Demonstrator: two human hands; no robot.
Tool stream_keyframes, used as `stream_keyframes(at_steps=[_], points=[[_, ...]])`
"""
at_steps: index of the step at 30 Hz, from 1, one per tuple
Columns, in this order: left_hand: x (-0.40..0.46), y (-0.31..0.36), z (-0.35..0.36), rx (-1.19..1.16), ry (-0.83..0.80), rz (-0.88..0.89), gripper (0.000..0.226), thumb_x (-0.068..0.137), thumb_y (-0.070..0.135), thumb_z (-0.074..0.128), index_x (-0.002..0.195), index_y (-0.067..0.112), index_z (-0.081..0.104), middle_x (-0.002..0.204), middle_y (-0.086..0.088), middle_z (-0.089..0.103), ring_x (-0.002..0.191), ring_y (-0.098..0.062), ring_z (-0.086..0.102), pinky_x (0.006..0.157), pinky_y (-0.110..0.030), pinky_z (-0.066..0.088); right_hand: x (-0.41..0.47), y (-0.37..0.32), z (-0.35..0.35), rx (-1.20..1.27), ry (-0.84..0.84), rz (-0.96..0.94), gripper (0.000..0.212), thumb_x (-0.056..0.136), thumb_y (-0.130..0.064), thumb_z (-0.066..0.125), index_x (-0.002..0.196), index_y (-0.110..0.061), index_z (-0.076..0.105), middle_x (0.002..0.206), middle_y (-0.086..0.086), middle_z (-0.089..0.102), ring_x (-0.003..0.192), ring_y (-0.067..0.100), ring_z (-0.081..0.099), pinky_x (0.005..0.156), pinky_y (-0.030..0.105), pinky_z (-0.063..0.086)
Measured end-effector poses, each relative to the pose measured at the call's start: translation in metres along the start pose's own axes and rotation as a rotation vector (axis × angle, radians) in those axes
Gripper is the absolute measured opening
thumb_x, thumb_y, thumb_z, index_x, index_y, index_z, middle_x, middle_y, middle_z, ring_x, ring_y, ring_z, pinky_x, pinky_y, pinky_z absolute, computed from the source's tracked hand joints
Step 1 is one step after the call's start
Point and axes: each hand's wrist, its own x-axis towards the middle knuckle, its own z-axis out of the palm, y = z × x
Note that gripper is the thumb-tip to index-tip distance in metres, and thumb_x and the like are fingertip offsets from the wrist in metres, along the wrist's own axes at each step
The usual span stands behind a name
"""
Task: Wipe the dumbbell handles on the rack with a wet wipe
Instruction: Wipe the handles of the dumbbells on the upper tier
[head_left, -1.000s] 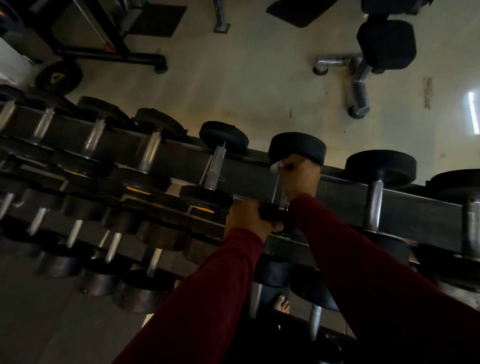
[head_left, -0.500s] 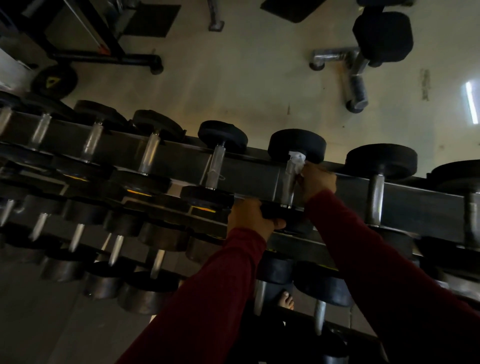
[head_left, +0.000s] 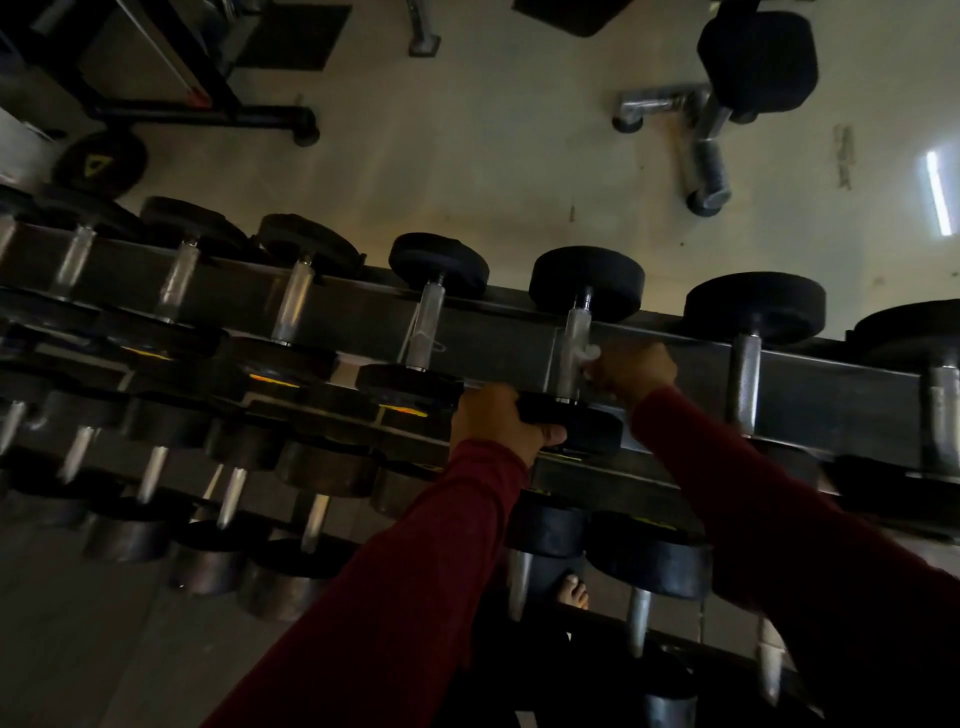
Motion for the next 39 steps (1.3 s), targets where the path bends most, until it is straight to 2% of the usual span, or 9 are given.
stream_keyframes(at_steps=[5, 12, 16, 21, 25, 28, 32, 35, 39], points=[[0.0, 0.001, -0.001, 0.009, 0.01, 0.004, 0.045, 0.056, 0.05, 0.089, 0.088, 0.021, 0.076, 0.091, -0.001, 0.073, 0.09, -0.02, 0.067, 0.085, -0.029, 0.054, -0.01, 0.02, 0.003, -0.031, -0.026, -0.074, 0.019, 0.087, -0.032, 0.072, 0.094, -0.014, 0.071, 0.095, 0.005, 0.069, 0.094, 0.019, 0.066, 0.095, 0.037, 0.053], [0.001, -0.001, 0.001, 0.002, 0.002, -0.005, 0.047, 0.057, 0.049, 0.089, 0.092, 0.021, 0.077, 0.093, -0.002, 0.073, 0.09, -0.019, 0.068, 0.084, -0.03, 0.055, -0.004, -0.023, -0.005, 0.081, 0.221, -0.263, 0.025, 0.085, -0.029, 0.074, 0.062, -0.022, 0.067, 0.069, -0.003, 0.068, 0.068, 0.011, 0.065, 0.074, 0.027, 0.054], [0.002, -0.001, 0.001, 0.014, -0.003, 0.001, 0.045, 0.059, 0.049, 0.088, 0.094, 0.024, 0.077, 0.093, 0.0, 0.074, 0.09, -0.018, 0.068, 0.079, -0.023, 0.051, -0.016, -0.002, 0.005, -0.086, 0.181, -0.515, 0.007, 0.089, -0.022, 0.072, 0.086, -0.021, 0.078, 0.082, -0.007, 0.072, 0.068, -0.002, 0.061, 0.068, 0.006, 0.046], [0.002, -0.001, 0.002, 0.001, 0.001, -0.017, 0.046, 0.057, 0.049, 0.089, 0.091, 0.021, 0.076, 0.091, 0.0, 0.073, 0.088, -0.017, 0.068, 0.083, -0.028, 0.055, -0.027, 0.011, -0.003, -0.325, -0.006, -0.938, 0.013, 0.086, -0.011, 0.073, 0.097, -0.012, 0.078, 0.108, 0.008, 0.074, 0.102, 0.018, 0.068, 0.097, 0.035, 0.053], [0.003, -0.003, 0.005, -0.009, 0.004, 0.002, 0.047, 0.057, 0.049, 0.089, 0.092, 0.021, 0.076, 0.093, 0.002, 0.073, 0.089, -0.016, 0.068, 0.086, -0.031, 0.056, -0.004, -0.021, 0.0, -0.616, 0.025, -1.034, 0.016, 0.092, -0.012, 0.062, 0.099, -0.013, 0.077, 0.117, 0.005, 0.068, 0.115, 0.023, 0.057, 0.099, 0.031, 0.046], [0.005, -0.006, 0.007, 0.01, 0.01, 0.014, 0.052, 0.055, 0.052, 0.088, 0.096, 0.022, 0.075, 0.095, 0.001, 0.073, 0.09, -0.017, 0.068, 0.086, -0.031, 0.056, 0.007, -0.039, 0.004, -0.865, 0.051, -0.941, 0.019, 0.09, -0.016, 0.056, 0.096, -0.018, 0.074, 0.101, 0.002, 0.067, 0.105, 0.028, 0.054, 0.086, 0.042, 0.052], [0.01, -0.01, 0.008, 0.032, -0.014, 0.041, 0.055, 0.055, 0.055, 0.087, 0.097, 0.022, 0.074, 0.095, 0.001, 0.072, 0.091, -0.018, 0.067, 0.085, -0.033, 0.056, -0.002, -0.032, 0.007, -0.894, -0.168, -0.978, 0.016, 0.091, -0.032, 0.059, 0.096, -0.022, 0.07, 0.094, 0.003, 0.066, 0.09, 0.019, 0.058, 0.08, 0.039, 0.055], [0.009, -0.011, 0.006, 0.101, -0.053, 0.138, 0.054, 0.064, 0.057, 0.081, 0.103, 0.021, 0.068, 0.098, 0.001, 0.069, 0.092, -0.018, 0.064, 0.084, -0.034, 0.055, -0.009, -0.03, -0.008, -0.596, -0.314, -0.812, 0.012, 0.091, -0.02, 0.062, 0.099, -0.019, 0.071, 0.091, -0.008, 0.06, 0.085, 0.006, 0.055, 0.084, 0.027, 0.048], [0.003, -0.004, -0.001, 0.432, -0.074, 0.585, 0.043, 0.081, 0.052, 0.061, 0.114, 0.023, 0.06, 0.107, 0.002, 0.062, 0.107, -0.02, 0.053, 0.092, -0.041, 0.05, -0.008, -0.015, -0.036, 0.107, -0.266, -0.327, 0.016, 0.098, -0.011, 0.056, 0.104, -0.018, 0.069, 0.092, 0.002, 0.066, 0.079, 0.015, 0.062, 0.07, 0.028, 0.053]])
